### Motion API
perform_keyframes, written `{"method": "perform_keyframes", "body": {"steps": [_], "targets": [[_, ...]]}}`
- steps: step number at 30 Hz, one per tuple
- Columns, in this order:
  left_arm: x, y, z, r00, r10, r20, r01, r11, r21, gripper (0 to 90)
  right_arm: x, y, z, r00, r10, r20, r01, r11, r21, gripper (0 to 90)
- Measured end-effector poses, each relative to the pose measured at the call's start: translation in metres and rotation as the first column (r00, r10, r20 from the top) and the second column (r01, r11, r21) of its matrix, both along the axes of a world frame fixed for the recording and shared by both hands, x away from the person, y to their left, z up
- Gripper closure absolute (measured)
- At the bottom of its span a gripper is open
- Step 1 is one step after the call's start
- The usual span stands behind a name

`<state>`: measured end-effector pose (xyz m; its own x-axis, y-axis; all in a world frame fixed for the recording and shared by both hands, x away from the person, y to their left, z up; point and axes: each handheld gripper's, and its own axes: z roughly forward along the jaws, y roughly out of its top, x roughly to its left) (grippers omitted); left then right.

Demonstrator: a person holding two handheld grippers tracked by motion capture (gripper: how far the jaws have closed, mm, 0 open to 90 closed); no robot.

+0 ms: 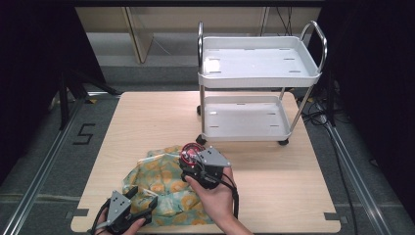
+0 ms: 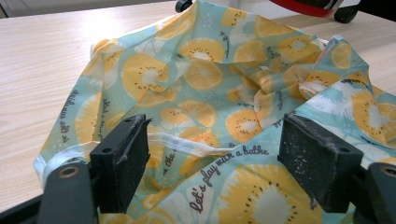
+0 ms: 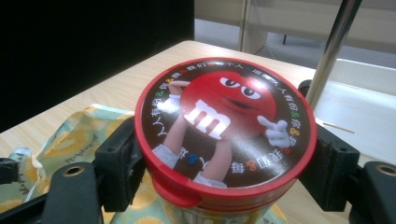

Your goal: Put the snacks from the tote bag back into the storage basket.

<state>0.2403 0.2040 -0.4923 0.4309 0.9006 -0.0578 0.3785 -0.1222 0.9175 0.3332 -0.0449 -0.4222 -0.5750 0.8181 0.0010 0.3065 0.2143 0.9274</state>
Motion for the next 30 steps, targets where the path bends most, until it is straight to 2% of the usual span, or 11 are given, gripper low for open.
{"method": "perform_keyframes", "body": {"steps": [2, 5, 9, 16, 17, 20, 21, 22, 25, 28, 30], "targets": [[0.000, 0.001, 0.000, 1.0000, -0.004, -0.005, 0.004, 0.9999, 0.016, 23.8, 0.000, 0.000, 0.000, 0.9996, 0.002, -0.027, -0.001, 0.9999, 0.013, 26.6], [0.000, 0.000, 0.001, 1.0000, -0.002, -0.003, 0.002, 0.9999, 0.015, 23.8, 0.002, -0.001, -0.001, 0.9999, 0.005, -0.010, -0.005, 0.9999, 0.011, 26.6], [0.000, 0.000, 0.000, 1.0000, -0.003, -0.004, 0.003, 0.9999, 0.015, 23.8, 0.002, -0.003, 0.000, 0.9996, -0.019, -0.020, 0.019, 0.9997, 0.015, 26.6], [-0.001, 0.000, 0.001, 1.0000, 0.000, -0.005, 0.000, 0.9999, 0.014, 23.8, 0.008, -0.008, 0.000, 0.9993, -0.038, -0.001, 0.038, 0.9992, -0.012, 26.6], [-0.001, 0.000, 0.001, 1.0000, 0.001, -0.005, -0.001, 0.9999, 0.016, 23.8, 0.008, -0.008, 0.000, 0.9988, -0.044, -0.023, 0.044, 0.9990, 0.000, 26.6], [-0.001, 0.000, 0.001, 1.0000, 0.002, -0.005, -0.002, 0.9999, 0.017, 23.8, 0.009, -0.009, -0.001, 0.9984, -0.051, -0.024, 0.051, 0.9987, -0.006, 26.6], [-0.001, 0.000, 0.001, 1.0000, 0.003, -0.005, -0.003, 0.9999, 0.016, 23.8, 0.009, -0.008, -0.002, 0.9980, -0.046, -0.044, 0.047, 0.9988, 0.014, 26.6], [-0.001, 0.000, 0.001, 1.0000, 0.003, -0.005, -0.003, 0.9999, 0.013, 23.8, 0.010, -0.009, -0.001, 0.9981, -0.055, -0.027, 0.054, 0.9985, -0.006, 26.6], [-0.001, 0.000, 0.001, 1.0000, 0.001, -0.004, -0.001, 0.9999, 0.013, 23.8, 0.009, -0.010, -0.001, 0.9961, -0.066, -0.059, 0.067, 0.9976, 0.014, 26.6], [-0.001, 0.000, 0.001, 1.0000, 0.003, -0.002, -0.003, 0.9999, 0.012, 23.7, 0.014, -0.014, 0.000, 0.9987, -0.051, 0.002, 0.051, 0.9983, -0.029, 26.6], [-0.001, 0.000, 0.001, 1.0000, 0.002, -0.002, -0.002, 0.9999, 0.011, 23.6, 0.014, -0.013, 0.001, 0.9979, -0.060, -0.024, 0.060, 0.9982, -0.006, 26.6]]}}
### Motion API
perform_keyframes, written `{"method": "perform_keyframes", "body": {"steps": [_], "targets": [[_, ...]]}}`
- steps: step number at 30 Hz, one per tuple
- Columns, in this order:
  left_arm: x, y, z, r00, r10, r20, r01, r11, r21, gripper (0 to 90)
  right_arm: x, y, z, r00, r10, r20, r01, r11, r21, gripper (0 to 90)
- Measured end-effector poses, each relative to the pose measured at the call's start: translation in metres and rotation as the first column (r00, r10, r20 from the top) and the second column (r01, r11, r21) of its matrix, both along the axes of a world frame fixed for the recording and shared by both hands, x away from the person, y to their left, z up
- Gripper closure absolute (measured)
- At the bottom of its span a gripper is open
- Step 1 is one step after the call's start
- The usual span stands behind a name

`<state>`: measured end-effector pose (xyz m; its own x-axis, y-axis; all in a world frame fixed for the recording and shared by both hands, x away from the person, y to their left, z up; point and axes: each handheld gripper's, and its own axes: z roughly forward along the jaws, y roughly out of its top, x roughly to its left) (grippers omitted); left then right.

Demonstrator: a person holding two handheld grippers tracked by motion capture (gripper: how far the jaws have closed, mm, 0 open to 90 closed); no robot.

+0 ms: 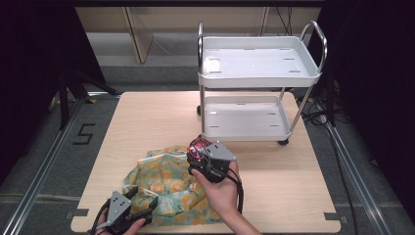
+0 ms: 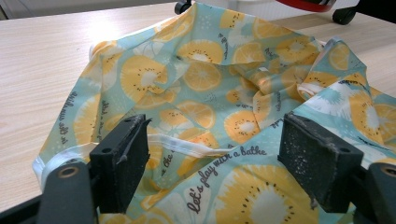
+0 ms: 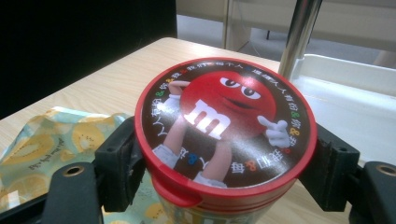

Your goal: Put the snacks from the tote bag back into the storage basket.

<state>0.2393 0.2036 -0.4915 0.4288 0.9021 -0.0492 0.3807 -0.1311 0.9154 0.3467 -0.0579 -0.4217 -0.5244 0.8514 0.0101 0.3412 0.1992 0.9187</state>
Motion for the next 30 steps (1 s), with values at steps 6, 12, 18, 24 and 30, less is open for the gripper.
{"method": "perform_keyframes", "body": {"steps": [6, 12, 18, 24, 30], "targets": [[0.0004, -0.0004, -0.0003, 1.0000, -0.006, 0.003, 0.006, 1.0000, 0.001, 23.6, 0.0007, -0.0013, 0.0013, 0.9997, -0.008, -0.025, 0.009, 0.9996, 0.028, 26.6], [-0.0002, -0.0007, 0.0000, 1.0000, 0.004, 0.003, -0.004, 1.0000, -0.007, 23.6, 0.0014, -0.0023, 0.0024, 0.9996, -0.014, -0.022, 0.015, 0.9994, 0.032, 26.6], [0.0000, 0.0002, 0.0001, 1.0000, 0.002, 0.001, -0.002, 1.0000, 0.000, 23.6, 0.0045, -0.0065, 0.0029, 0.9999, -0.008, 0.012, 0.008, 0.9998, -0.017, 26.6], [-0.0003, -0.0001, 0.0002, 1.0000, 0.004, -0.001, -0.004, 1.0000, 0.001, 23.5, 0.0050, -0.0082, 0.0045, 0.9998, -0.006, 0.017, 0.006, 0.9998, -0.019, 26.6], [-0.0003, -0.0001, 0.0002, 1.0000, 0.002, 0.001, -0.002, 1.0000, 0.000, 23.6, 0.0043, -0.0081, 0.0045, 0.9999, -0.012, -0.008, 0.012, 0.9999, -0.005, 26.6]]}}
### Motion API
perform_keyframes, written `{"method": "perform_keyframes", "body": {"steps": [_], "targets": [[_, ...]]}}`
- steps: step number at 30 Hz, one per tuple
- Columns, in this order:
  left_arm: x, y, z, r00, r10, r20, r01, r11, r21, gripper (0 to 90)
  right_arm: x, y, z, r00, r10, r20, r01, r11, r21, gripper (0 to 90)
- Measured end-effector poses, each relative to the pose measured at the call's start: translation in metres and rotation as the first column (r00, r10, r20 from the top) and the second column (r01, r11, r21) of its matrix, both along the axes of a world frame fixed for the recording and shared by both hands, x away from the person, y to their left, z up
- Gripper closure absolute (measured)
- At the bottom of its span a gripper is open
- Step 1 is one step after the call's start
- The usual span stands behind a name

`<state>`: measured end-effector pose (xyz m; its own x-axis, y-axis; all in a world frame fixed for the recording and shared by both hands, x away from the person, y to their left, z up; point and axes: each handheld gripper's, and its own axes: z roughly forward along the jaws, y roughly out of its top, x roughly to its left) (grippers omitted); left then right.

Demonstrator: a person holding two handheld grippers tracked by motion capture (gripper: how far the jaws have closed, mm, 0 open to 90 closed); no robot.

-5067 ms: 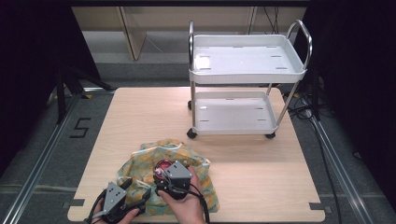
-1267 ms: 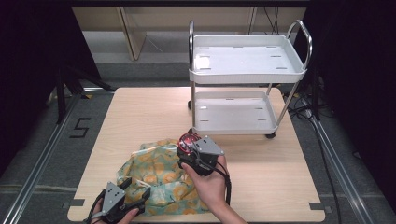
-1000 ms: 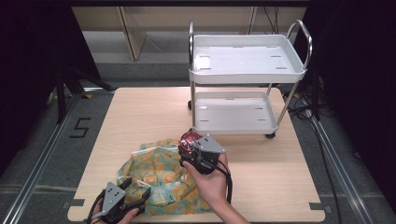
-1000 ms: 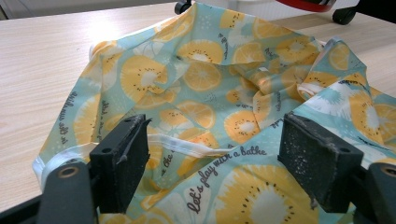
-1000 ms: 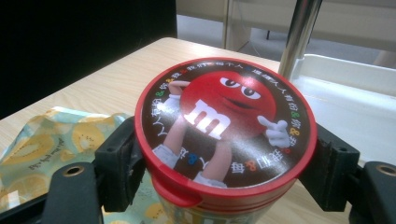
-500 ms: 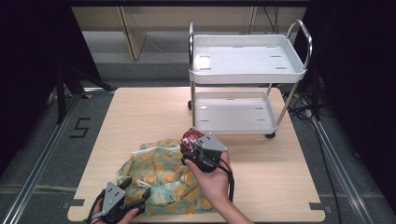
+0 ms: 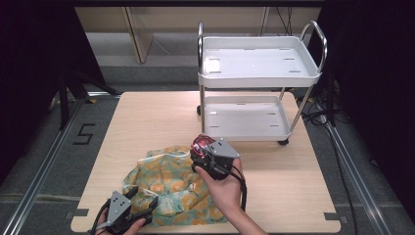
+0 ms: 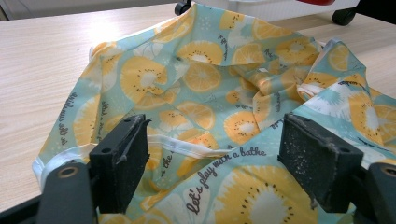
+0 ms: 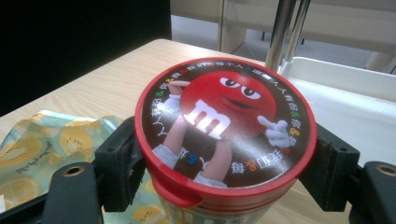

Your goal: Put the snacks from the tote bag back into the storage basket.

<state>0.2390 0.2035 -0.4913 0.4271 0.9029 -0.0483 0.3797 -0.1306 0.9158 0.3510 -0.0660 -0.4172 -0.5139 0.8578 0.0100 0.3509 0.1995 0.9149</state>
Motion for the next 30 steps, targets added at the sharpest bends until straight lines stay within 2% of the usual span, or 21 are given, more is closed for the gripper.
{"method": "perform_keyframes", "body": {"steps": [1, 4, 5, 6, 13, 15, 17, 21, 22, 24, 28, 29, 30], "targets": [[-0.0002, 0.0012, 0.0004, 1.0000, -0.006, -0.005, 0.006, 0.9999, 0.015, 23.6, 0.0007, 0.0007, -0.0007, 1.0000, -0.002, 0.008, 0.002, 1.0000, 0.008, 26.6], [0.0001, 0.0004, 0.0003, 1.0000, 0.002, -0.002, -0.002, 1.0000, 0.004, 23.6, 0.0014, 0.0004, -0.0002, 1.0000, 0.001, 0.005, -0.001, 1.0000, 0.003, 26.6], [0.0001, 0.0004, 0.0003, 1.0000, 0.002, -0.002, -0.002, 1.0000, 0.003, 23.6, 0.0000, 0.0014, -0.0001, 0.9998, -0.014, -0.016, 0.015, 0.9995, 0.028, 26.6], [0.0000, 0.0004, 0.0003, 1.0000, 0.002, -0.002, -0.002, 1.0000, 0.003, 23.6, 0.0006, -0.0002, 0.0008, 0.9999, -0.009, -0.007, 0.009, 0.9999, 0.008, 26.6], [0.0007, 0.0005, -0.0002, 1.0000, -0.004, 0.007, 0.004, 1.0000, -0.004, 23.6, 0.0012, -0.0012, 0.0006, 0.9999, -0.009, -0.006, 0.009, 0.9999, 0.015, 26.6], [0.0006, 0.0003, -0.0003, 1.0000, -0.004, 0.007, 0.004, 1.0000, -0.005, 23.6, 0.0008, -0.0005, 0.0004, 0.9998, -0.018, -0.012, 0.018, 0.9994, 0.030, 26.6], [0.0006, 0.0003, -0.0004, 1.0000, -0.004, 0.007, 0.004, 1.0000, -0.005, 23.6, 0.0024, -0.0027, 0.0010, 0.9999, -0.007, 0.012, 0.007, 1.0000, -0.005, 26.6], [0.0004, 0.0006, 0.0000, 1.0000, 0.000, 0.004, 0.000, 1.0000, 0.001, 23.6, 0.0025, -0.0039, 0.0017, 1.0000, -0.008, 0.001, 0.008, 0.9999, -0.007, 26.6], [0.0001, 0.0007, 0.0004, 1.0000, 0.003, -0.001, -0.002, 1.0000, 0.006, 23.6, 0.0011, -0.0027, 0.0021, 0.9995, -0.023, -0.023, 0.023, 0.9996, 0.018, 26.6], [0.0007, 0.0007, -0.0003, 1.0000, -0.002, 0.008, 0.002, 1.0000, -0.002, 23.6, 0.0024, -0.0020, 0.0013, 0.9997, -0.024, -0.010, 0.024, 0.9993, 0.030, 26.6], [0.0008, 0.0007, -0.0005, 0.9999, -0.004, 0.009, 0.004, 1.0000, -0.005, 23.6, 0.0040, -0.0046, 0.0028, 0.9999, -0.012, 0.009, 0.012, 0.9999, -0.005, 26.6], [0.0008, 0.0006, -0.0005, 0.9999, -0.003, 0.010, 0.003, 1.0000, -0.006, 23.6, 0.0041, -0.0049, 0.0032, 0.9998, -0.016, 0.007, 0.016, 0.9999, -0.003, 26.6], [0.0007, 0.0006, -0.0005, 1.0000, -0.003, 0.009, 0.003, 1.0000, -0.007, 23.6, 0.0031, -0.0038, 0.0031, 0.9995, -0.031, -0.007, 0.031, 0.9993, 0.019, 26.6]]}}
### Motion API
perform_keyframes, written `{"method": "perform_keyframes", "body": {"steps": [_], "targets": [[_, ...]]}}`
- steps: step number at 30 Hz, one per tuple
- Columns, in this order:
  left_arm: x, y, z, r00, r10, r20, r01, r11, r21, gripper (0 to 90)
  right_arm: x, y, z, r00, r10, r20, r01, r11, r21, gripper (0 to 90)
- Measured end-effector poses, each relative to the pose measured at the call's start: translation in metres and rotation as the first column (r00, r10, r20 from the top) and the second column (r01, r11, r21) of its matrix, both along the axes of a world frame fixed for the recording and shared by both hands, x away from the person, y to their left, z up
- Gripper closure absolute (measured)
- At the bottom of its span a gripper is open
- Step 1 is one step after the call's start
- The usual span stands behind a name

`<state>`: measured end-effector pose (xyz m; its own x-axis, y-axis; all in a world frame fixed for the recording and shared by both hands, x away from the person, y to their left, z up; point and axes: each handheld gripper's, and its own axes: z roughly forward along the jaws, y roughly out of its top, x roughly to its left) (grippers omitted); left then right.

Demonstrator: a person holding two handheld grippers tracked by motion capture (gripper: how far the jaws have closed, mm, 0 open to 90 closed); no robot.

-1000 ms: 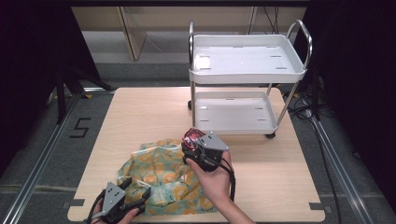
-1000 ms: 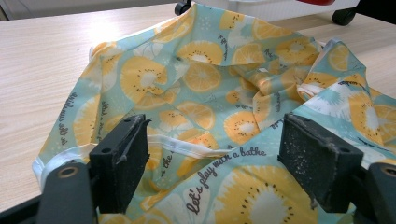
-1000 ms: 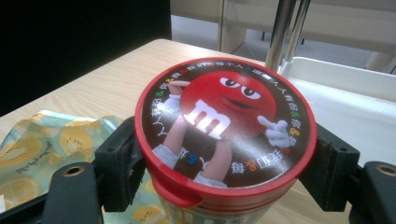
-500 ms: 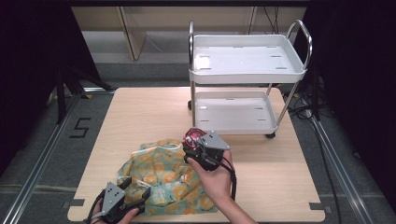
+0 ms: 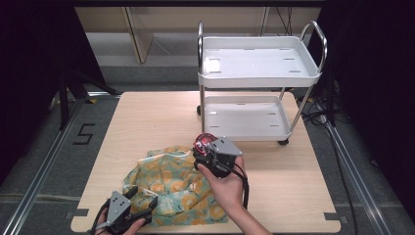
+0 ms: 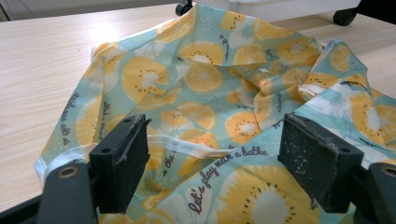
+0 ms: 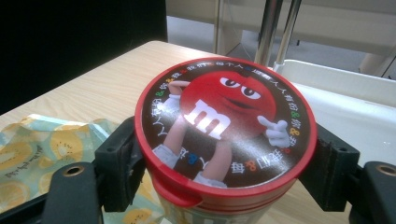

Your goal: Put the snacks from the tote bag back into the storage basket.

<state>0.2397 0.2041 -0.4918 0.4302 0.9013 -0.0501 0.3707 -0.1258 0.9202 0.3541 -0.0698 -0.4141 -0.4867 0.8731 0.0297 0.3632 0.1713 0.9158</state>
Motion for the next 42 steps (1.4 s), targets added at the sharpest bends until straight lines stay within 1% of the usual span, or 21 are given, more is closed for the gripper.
{"method": "perform_keyframes", "body": {"steps": [3, 5, 7, 9, 12, 18, 19, 20, 22, 24, 25, 26, 29, 30, 31, 32, 35, 39, 40, 41, 42], "targets": [[0.000, 0.000, 0.000, 1.0000, -0.001, -0.002, 0.001, 1.0000, 0.004, 23.6, 0.001, -0.001, 0.001, 1.0000, 0.003, -0.002, -0.003, 1.0000, -0.003, 26.6], [0.000, 0.000, 0.000, 1.0000, 0.000, -0.002, 0.000, 1.0000, 0.003, 23.6, 0.002, -0.004, 0.002, 0.9995, 0.014, 0.029, -0.013, 0.9993, -0.035, 26.6], [0.000, 0.000, 0.000, 1.0000, 0.001, -0.001, -0.001, 1.0000, 0.002, 23.6, 0.003, -0.002, 0.001, 0.9999, 0.013, 0.011, -0.013, 0.9999, -0.006, 26.6], [0.000, 0.000, 0.000, 1.0000, 0.001, -0.002, -0.001, 1.0000, 0.003, 23.6, 0.003, -0.003, 0.001, 0.9998, 0.018, 0.013, -0.018, 0.9998, -0.012, 26.6], [0.000, 0.000, 0.000, 1.0000, 0.000, -0.001, 0.000, 1.0000, 0.003, 23.6, 0.002, -0.002, 0.001, 1.0000, -0.003, 0.005, 0.003, 1.0000, -0.002, 26.6], [0.000, 0.000, 0.000, 1.0000, 0.000, -0.005, 0.000, 1.0000, 0.006, 23.6, 0.004, -0.003, 0.001, 0.9999, 0.005, 0.009, -0.005, 1.0000, -0.005, 26.6], [0.000, 0.000, 0.000, 1.0000, 0.001, -0.001, -0.001, 1.0000, 0.003, 23.6, 0.004, -0.004, 0.002, 0.9999, 0.006, 0.012, -0.006, 0.9998, -0.018, 26.6], [0.000, 0.000, 0.000, 1.0000, 0.000, -0.001, 0.000, 1.0000, 0.004, 23.6, 0.005, -0.006, 0.002, 0.9989, 0.015, 0.044, -0.013, 0.9990, -0.043, 26.6], [0.000, 0.000, 0.001, 1.0000, 0.001, -0.005, 0.000, 1.0000, 0.007, 23.6, 0.004, -0.004, 0.002, 1.0000, 0.000, 0.006, 0.000, 1.0000, -0.006, 26.6], [0.000, 0.000, 0.000, 1.0000, 0.000, 0.000, 0.000, 1.0000, 0.003, 23.6, 0.004, -0.005, 0.003, 1.0000, -0.003, 0.003, 0.003, 1.0000, -0.006, 26.6], [0.000, 0.000, 0.000, 1.0000, 0.000, 0.000, 0.000, 1.0000, 0.004, 23.6, 0.005, -0.005, 0.003, 1.0000, -0.002, 0.007, 0.002, 1.0000, 0.000, 26.6], [-0.001, 0.000, 0.001, 1.0000, 0.000, -0.004, 0.000, 1.0000, 0.007, 23.6, 0.006, -0.006, 0.004, 0.9997, 0.006, 0.022, -0.006, 0.9996, -0.027, 26.6], [0.000, 0.000, 0.000, 1.0000, 0.000, -0.001, 0.000, 1.0000, 0.002, 23.6, 0.007, -0.006, 0.004, 1.0000, 0.001, 0.009, -0.001, 1.0000, -0.002, 26.6], [0.000, 0.000, 0.000, 1.0000, 0.000, -0.001, 0.001, 1.0000, 0.001, 23.6, 0.008, -0.007, 0.005, 0.9997, 0.003, 0.024, -0.003, 0.9998, -0.021, 26.6], [0.000, 0.000, 0.000, 1.0000, -0.001, -0.001, 0.001, 1.0000, 0.001, 23.6, 0.008, -0.007, 0.005, 0.9998, -0.001, 0.019, 0.002, 0.9998, -0.019, 26.6], [0.000, 0.000, 0.001, 1.0000, -0.003, -0.002, 0.003, 1.0000, 0.005, 23.6, 0.010, -0.009, 0.005, 0.9991, 0.004, 0.042, -0.002, 0.9992, -0.041, 26.6], [0.000, -0.001, 0.001, 1.0000, -0.005, 0.000, 0.005, 0.9999, 0.012, 23.6, 0.010, -0.008, 0.006, 0.9999, -0.007, 0.014, 0.008, 0.9998, -0.021, 26.6], [0.000, -0.002, 0.000, 1.0000, -0.003, 0.001, 0.003, 1.0000, 0.003, 23.6, 0.011, -0.009, 0.006, 0.9999, -0.013, 0.007, 0.013, 0.9999, -0.010, 26.6], [-0.001, -0.002, 0.001, 1.0000, -0.001, -0.003, 0.001, 1.0000, 0.006, 23.6, 0.011, -0.008, 0.006, 0.9998, -0.018, 0.004, 0.018, 0.9998, 0.011, 26.6], [-0.001, -0.002, 0.001, 1.0000, -0.001, -0.002, 0.001, 1.0000, 0.005, 23.6, 0.013, -0.010, 0.006, 0.9997, -0.001, 0.026, 0.002, 0.9997, -0.023, 26.6], [-0.001, -0.002, 0.001, 1.0000, 0.000, -0.003, 0.000, 1.0000, 0.004, 23.6, 0.012, -0.010, 0.006, 0.9999, -0.009, 0.011, 0.009, 0.9999, -0.012, 26.6]]}}
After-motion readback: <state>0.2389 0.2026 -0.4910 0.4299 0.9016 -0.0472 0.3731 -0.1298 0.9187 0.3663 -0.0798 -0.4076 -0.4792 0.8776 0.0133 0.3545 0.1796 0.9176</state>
